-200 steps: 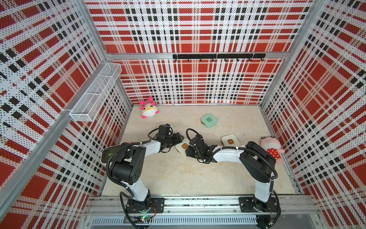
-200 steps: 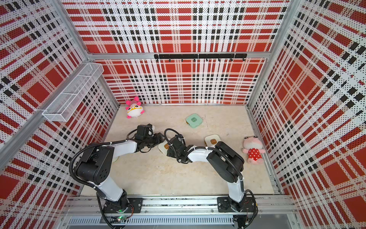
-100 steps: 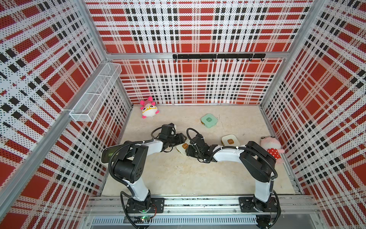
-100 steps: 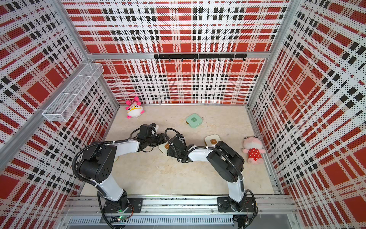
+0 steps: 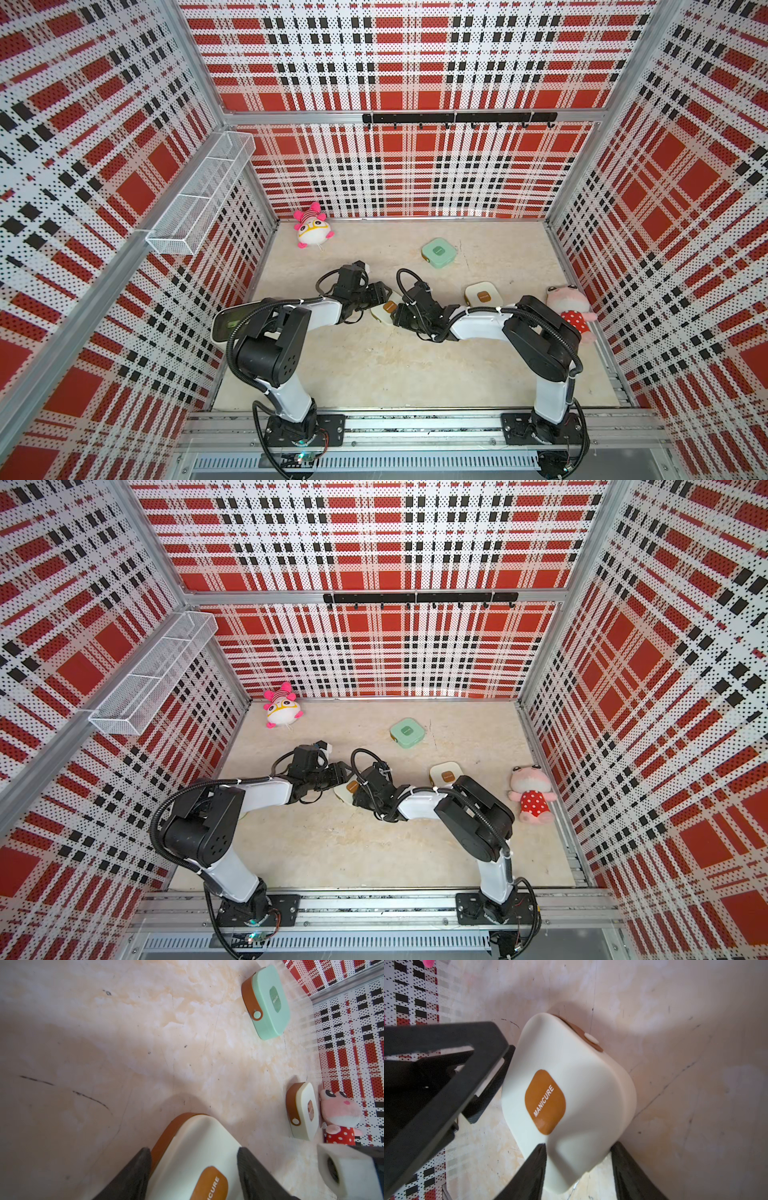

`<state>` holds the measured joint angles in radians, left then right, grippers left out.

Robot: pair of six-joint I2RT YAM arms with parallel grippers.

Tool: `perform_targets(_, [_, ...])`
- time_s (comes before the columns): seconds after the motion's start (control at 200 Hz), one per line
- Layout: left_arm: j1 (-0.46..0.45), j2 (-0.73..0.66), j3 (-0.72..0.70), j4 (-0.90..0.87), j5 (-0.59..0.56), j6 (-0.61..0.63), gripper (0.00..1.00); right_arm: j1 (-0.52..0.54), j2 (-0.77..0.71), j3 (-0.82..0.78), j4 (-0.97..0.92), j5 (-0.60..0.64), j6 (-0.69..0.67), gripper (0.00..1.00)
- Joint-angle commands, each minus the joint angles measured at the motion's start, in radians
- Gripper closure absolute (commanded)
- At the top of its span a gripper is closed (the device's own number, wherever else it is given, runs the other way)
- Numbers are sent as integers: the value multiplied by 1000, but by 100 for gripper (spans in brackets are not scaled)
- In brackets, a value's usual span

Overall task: Organize nail clipper sets
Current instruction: Move the storage box to the center of the board.

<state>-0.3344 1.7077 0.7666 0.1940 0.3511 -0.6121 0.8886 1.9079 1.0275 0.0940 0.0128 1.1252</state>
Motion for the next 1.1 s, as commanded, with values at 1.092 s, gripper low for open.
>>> perform_targets(1.092, [176, -309, 30, -143, -52, -63, 27, 154, -83, 52, -396, 267, -307, 25])
